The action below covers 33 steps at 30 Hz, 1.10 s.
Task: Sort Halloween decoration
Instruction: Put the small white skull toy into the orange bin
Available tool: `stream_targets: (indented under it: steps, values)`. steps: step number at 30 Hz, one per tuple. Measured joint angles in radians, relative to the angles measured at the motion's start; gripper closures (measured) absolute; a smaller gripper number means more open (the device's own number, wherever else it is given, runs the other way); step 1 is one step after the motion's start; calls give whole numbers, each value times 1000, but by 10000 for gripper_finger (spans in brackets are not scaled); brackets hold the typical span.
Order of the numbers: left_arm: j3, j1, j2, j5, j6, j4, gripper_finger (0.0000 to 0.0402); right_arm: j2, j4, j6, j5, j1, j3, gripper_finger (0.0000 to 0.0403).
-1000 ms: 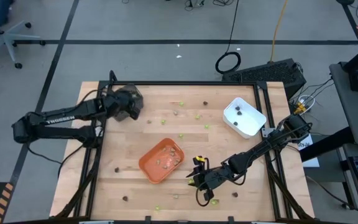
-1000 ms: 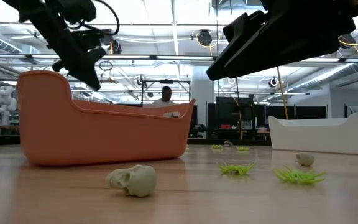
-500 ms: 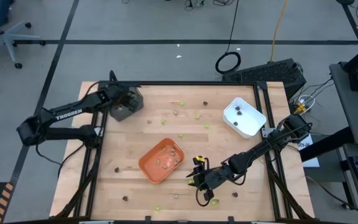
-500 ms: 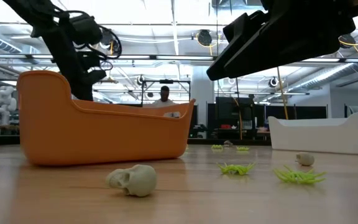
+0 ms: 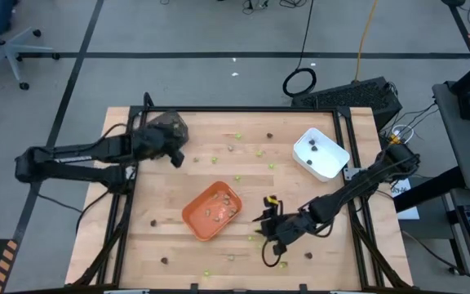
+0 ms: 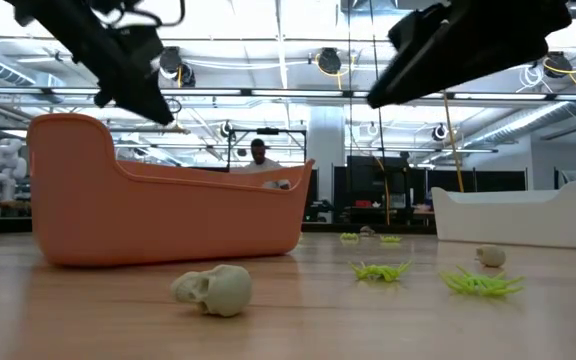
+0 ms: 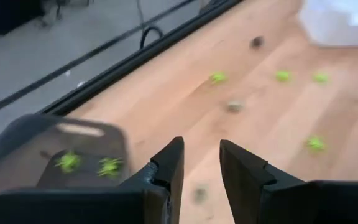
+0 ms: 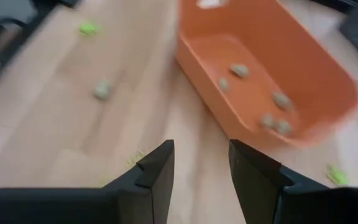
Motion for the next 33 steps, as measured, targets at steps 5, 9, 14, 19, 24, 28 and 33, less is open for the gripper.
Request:
stream_targets:
  steps: [5, 9, 14, 19, 24, 28, 33]
  values:
    - [-8, -256, 34, -193, -47, 83, 300, -42, -148, 96, 15, -6, 0, 266]
    - [-55, -425, 88, -291, -51, 246, 300, -21, -221, 219, 10, -5, -14, 266]
    - [-122, -580, 173, -315, -83, 466, 300, -10, -227, 352, -16, 15, -91, 266]
    - [-138, -682, 277, -405, -106, 566, 300, -10, -214, 432, -14, 41, -120, 265]
    - [-138, -727, 370, -468, -106, 659, 300, -10, -174, 440, -4, 68, -151, 245]
    - [-138, -744, 411, -475, -106, 712, 300, -11, -120, 446, 44, 81, -190, 213]
    - [-138, -760, 411, -490, -103, 736, 300, -10, -39, 449, 44, 79, -235, 186]
